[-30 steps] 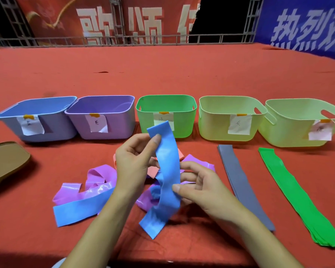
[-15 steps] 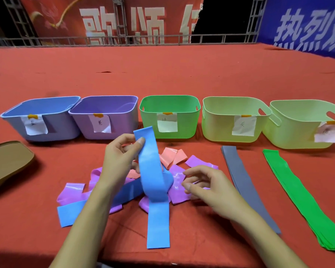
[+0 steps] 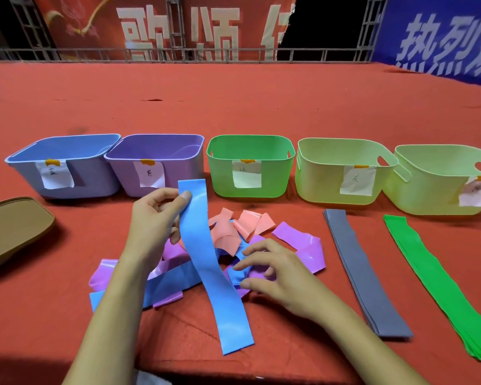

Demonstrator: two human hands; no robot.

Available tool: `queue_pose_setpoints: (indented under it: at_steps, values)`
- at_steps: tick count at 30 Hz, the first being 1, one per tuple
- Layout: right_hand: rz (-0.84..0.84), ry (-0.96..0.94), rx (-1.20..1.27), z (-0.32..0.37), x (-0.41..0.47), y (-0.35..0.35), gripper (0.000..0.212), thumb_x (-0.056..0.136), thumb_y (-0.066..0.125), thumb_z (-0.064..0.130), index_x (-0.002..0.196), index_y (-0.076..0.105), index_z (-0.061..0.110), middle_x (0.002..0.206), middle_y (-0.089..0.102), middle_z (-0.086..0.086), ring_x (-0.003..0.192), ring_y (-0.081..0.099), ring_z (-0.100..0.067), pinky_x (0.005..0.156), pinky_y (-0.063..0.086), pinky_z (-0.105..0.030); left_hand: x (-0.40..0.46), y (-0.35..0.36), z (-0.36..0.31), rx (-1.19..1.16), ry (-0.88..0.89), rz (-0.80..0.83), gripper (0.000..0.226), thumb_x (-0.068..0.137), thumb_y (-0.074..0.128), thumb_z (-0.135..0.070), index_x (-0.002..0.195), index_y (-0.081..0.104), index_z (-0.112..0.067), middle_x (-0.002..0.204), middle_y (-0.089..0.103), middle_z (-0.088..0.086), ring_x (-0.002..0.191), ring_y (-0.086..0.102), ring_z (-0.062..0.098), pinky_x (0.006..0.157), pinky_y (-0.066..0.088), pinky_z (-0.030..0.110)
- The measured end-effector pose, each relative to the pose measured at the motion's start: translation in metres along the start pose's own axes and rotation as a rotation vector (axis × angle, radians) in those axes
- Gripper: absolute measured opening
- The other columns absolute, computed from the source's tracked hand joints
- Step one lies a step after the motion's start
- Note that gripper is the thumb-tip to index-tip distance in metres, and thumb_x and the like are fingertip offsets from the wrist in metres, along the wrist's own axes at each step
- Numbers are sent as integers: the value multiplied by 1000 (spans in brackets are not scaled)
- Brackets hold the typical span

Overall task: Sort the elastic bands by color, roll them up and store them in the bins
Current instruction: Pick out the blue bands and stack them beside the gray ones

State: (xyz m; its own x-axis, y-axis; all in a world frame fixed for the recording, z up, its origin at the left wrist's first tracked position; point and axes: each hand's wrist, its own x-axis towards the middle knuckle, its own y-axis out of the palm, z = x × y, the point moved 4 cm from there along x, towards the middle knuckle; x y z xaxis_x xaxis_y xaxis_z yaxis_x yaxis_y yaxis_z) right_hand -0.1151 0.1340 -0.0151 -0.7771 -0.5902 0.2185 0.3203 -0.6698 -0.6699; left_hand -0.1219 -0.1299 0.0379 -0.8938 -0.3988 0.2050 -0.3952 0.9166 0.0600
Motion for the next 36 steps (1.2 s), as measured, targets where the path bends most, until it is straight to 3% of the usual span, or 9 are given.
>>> queue_pose_setpoints:
  at_steps: [6,10,12,16,18,22,28,32,36]
  values:
    - [-9,54,-45,-11,6,8,19,87,82,46,105,81,40,123,53,23,110,60,-2,88,56,-39,-1,-3,-2,-16,-13,-15,16,98,76,-17,95,69,-3,71,44,11,47,28,18,41,28,23]
    - [-82,27,33,-7,8,1,5,92,80,36,93,82,31,119,57,16,86,62,2,76,51,-21,-1,-4,-5,-19,-8,-22,14,99,76,-16,90,69,-7,68,48,10,47,30,19,41,27,23]
    - [-136,28,118,-3,8,-8,3,93,80,30,93,82,28,119,59,11,88,62,2,75,45,-14,-1,-4,-6,-20,2,-21,14,99,76,-16,89,70,-8,64,51,7,47,31,19,41,28,24]
    - [-298,28,346,10,6,-37,5,89,82,28,92,83,25,118,68,10,107,70,-11,85,55,-26,-2,-1,-8,-48,28,-38,17,100,74,-16,89,68,-5,62,48,7,44,32,19,40,30,23]
    - [-342,-12,438,22,2,-54,1,91,82,19,92,82,19,118,74,5,110,71,-12,90,54,-24,-4,4,-9,-61,38,-57,19,100,73,-16,84,67,-9,59,46,5,42,32,18,40,31,22]
    - [-421,-56,595,41,-8,-83,8,93,71,9,96,76,3,101,80,0,95,73,-6,85,55,-18,-13,25,-11,-68,73,-64,18,101,73,-18,87,68,-8,59,46,9,42,37,18,39,37,23]
    - [-500,-69,564,57,-19,-102,19,92,69,25,98,72,7,84,74,6,79,66,-5,77,54,-20,-45,74,-25,-115,89,48,13,103,68,-13,98,60,-5,53,51,1,35,51,20,36,45,26]
    - [-612,-130,510,72,-32,-124,14,94,66,26,97,71,13,82,71,13,77,62,-1,73,51,-16,-63,96,-29,-174,50,122,8,103,66,-10,97,60,-11,51,53,8,37,56,21,36,47,26]
    - [-758,-146,585,77,-45,-146,15,92,70,39,95,74,26,86,72,7,82,64,-15,76,57,-31,-65,98,-28,-189,15,123,8,104,66,-13,99,60,-13,53,54,10,38,57,25,38,47,26]
